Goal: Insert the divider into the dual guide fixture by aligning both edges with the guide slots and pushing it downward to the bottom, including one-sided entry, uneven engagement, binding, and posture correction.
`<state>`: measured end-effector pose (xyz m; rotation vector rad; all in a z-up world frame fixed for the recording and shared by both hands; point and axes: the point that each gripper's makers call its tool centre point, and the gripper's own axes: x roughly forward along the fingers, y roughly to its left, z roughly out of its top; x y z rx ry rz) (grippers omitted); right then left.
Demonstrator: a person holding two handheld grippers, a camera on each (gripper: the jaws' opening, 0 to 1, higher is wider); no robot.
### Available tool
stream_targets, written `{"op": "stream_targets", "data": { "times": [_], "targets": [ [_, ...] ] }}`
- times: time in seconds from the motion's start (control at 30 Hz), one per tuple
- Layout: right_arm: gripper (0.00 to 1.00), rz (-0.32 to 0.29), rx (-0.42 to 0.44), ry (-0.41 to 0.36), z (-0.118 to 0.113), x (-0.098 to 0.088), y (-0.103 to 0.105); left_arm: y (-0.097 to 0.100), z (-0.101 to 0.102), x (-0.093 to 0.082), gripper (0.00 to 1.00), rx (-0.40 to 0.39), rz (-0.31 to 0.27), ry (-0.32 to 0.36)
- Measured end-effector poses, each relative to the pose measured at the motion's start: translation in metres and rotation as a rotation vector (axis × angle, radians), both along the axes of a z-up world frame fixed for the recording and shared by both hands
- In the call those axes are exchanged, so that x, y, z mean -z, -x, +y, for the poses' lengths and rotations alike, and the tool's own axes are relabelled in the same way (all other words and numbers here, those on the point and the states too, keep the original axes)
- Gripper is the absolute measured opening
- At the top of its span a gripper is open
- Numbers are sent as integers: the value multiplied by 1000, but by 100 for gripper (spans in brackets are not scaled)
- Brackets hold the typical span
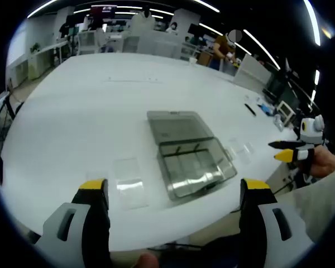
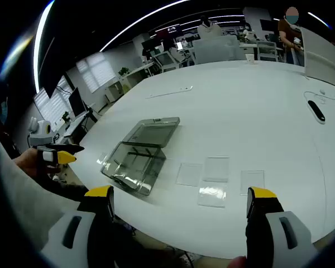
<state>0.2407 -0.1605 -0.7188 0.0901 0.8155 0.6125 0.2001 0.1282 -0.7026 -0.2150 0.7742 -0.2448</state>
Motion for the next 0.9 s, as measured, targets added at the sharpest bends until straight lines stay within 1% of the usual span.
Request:
{"op": "stream_targets", "data": {
  "times": [0.53, 0.9],
  "targets": [
    [98, 1, 0, -3, -1, 1, -3, -1, -3, 0, 95, -3, 5, 4],
    [98, 4, -4, -6, 3, 3, -4, 0, -2, 2, 95, -5, 12, 6]
  ]
}}
